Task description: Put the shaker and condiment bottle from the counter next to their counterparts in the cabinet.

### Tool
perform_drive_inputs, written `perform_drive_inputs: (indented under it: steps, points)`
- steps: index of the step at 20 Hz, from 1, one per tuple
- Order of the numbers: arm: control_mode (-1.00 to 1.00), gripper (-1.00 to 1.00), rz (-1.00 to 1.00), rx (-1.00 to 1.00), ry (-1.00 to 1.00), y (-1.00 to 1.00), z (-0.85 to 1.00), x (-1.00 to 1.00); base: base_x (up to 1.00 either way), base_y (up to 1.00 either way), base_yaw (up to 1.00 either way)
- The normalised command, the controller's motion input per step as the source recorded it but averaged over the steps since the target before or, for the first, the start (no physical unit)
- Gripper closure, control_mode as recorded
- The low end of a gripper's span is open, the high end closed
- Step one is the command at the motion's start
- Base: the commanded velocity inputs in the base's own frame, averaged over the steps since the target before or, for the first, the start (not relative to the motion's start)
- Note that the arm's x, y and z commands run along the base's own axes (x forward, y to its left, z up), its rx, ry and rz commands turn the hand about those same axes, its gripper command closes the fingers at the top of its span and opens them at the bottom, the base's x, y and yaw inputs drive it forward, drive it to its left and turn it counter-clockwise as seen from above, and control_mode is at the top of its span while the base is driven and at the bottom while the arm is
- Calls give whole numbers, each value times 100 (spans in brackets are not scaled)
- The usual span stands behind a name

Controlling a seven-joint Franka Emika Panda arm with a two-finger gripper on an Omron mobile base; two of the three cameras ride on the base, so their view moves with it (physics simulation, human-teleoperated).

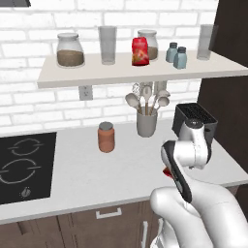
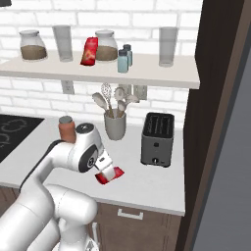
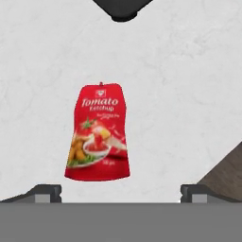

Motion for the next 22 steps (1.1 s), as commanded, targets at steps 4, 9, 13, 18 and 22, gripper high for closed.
perform_drive_inputs:
  steps: [4,9,13,18,22]
  points:
    - [-100,-100,0,0,12,0,-6,1,0,0,0]
    - [-100,-100,0,4,3,-5,6,21,0,0,0]
    - [-100,-100,0,2,0,-2,8,31,0,0,0]
    - [-100,-100,0,0,3,-2,-7,6,0,0,0]
    - [-100,-100,0,0,0,0,-18,1,0,0,0]
